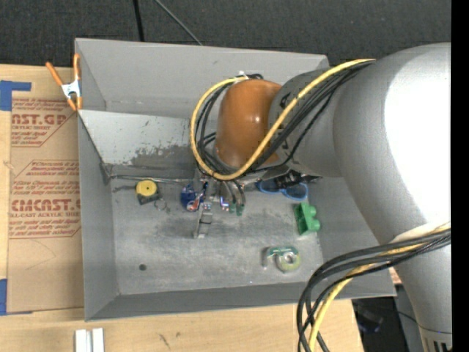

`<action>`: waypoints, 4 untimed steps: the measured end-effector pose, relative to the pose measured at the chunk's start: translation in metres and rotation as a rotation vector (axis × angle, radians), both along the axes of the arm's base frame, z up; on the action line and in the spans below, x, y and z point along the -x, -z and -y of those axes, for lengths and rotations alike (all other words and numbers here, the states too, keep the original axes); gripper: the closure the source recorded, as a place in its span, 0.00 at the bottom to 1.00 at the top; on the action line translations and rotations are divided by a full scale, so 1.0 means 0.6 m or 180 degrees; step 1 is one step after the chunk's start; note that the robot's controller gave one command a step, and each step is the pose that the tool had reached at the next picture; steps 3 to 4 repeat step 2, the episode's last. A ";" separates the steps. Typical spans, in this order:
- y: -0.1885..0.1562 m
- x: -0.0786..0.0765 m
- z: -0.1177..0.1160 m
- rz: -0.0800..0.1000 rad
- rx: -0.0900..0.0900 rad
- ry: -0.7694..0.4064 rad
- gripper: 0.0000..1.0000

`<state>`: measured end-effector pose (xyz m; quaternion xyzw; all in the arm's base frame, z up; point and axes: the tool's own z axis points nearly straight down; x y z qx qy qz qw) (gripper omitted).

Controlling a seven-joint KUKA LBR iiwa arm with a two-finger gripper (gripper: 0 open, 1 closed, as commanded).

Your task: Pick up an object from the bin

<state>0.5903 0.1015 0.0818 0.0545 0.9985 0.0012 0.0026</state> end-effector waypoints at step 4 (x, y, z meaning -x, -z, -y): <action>-0.217 0.079 -0.036 0.0005 -0.0004 0.0117 1.00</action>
Offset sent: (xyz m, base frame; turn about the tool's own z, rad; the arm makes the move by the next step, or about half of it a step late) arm 0.0000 0.0000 0.0000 0.0000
